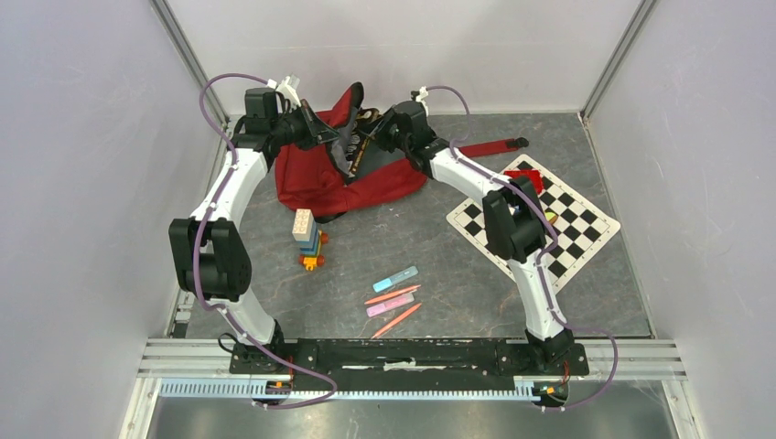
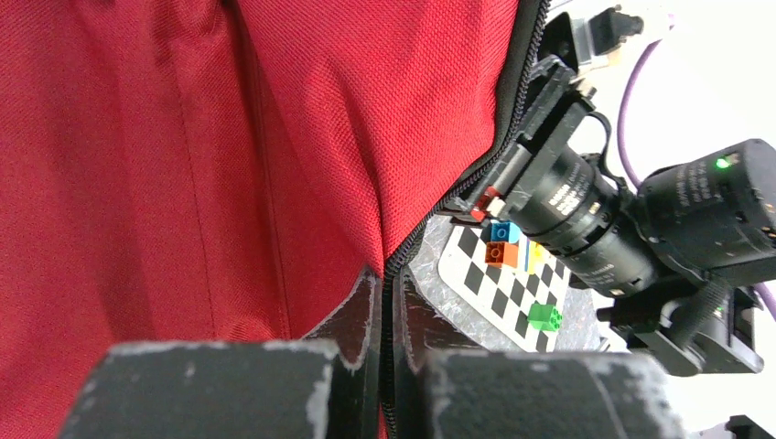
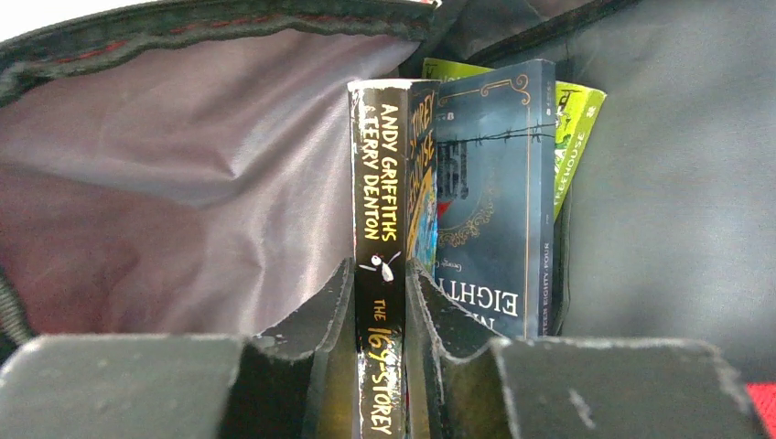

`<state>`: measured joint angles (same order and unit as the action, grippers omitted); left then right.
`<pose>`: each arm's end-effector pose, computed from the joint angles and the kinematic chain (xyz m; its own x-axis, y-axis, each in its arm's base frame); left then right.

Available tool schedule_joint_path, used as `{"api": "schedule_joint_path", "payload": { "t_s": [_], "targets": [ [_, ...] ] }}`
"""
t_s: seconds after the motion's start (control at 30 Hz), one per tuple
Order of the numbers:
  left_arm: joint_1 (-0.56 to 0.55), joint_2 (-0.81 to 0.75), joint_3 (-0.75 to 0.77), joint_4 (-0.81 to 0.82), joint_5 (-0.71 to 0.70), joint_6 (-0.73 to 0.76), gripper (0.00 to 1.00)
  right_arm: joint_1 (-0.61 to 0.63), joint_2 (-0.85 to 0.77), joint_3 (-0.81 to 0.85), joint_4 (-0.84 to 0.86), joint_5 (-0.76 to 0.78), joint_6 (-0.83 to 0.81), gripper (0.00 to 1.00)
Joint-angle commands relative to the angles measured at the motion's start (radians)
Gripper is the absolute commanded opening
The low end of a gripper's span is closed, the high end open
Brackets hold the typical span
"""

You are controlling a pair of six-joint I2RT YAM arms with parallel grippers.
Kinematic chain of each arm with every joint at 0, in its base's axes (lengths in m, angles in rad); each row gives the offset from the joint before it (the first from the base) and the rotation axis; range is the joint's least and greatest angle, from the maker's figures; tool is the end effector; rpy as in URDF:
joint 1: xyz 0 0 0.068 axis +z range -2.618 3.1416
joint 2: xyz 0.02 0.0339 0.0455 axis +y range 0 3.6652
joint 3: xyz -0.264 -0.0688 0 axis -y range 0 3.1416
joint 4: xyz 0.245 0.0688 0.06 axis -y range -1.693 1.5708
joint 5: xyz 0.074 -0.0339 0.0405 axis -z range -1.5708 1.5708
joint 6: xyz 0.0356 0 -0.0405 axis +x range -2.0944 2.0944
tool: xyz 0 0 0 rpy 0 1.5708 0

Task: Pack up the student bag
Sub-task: Place the book in the student bag.

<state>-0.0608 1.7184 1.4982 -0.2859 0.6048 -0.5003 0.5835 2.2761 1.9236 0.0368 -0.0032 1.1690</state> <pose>0.3994 -0.0446 0.3296 -0.6867 -0.3535 -0.6352 0.2473 0.7081 -0.6614 0.4556 0.3009 0.2522 -0.6107 0.6996 -0.3708 0.0220 0.4831 0.8753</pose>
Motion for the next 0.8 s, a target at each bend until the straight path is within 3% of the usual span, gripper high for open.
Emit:
{"api": "schedule_joint_path", "payload": {
  "t_s": [0.0, 0.2, 0.5, 0.6, 0.77],
  "targets": [
    [0.006, -0.059, 0.01, 0.027, 0.024, 0.004, 0.02, 0.009, 0.021, -0.001, 0.155, -0.051, 0.041, 0.0],
    [0.006, -0.065, 0.007, 0.028, 0.021, 0.005, 0.02, 0.004, 0.031, -0.066, 0.028, 0.044, -0.077, 0.0],
    [0.006, -0.062, 0.005, 0.028, 0.022, 0.005, 0.02, 0.008, 0.121, 0.036, -0.092, 0.095, -0.167, 0.0],
    [0.006, -0.059, -0.003, 0.031, 0.03, 0.006, 0.02, 0.011, 0.131, 0.019, -0.047, 0.081, -0.161, 0.0],
    [0.007, -0.057, -0.025, 0.039, 0.046, 0.007, 0.02, 0.028, 0.196, 0.032, 0.193, -0.036, -0.14, 0.02]
  ]
}}
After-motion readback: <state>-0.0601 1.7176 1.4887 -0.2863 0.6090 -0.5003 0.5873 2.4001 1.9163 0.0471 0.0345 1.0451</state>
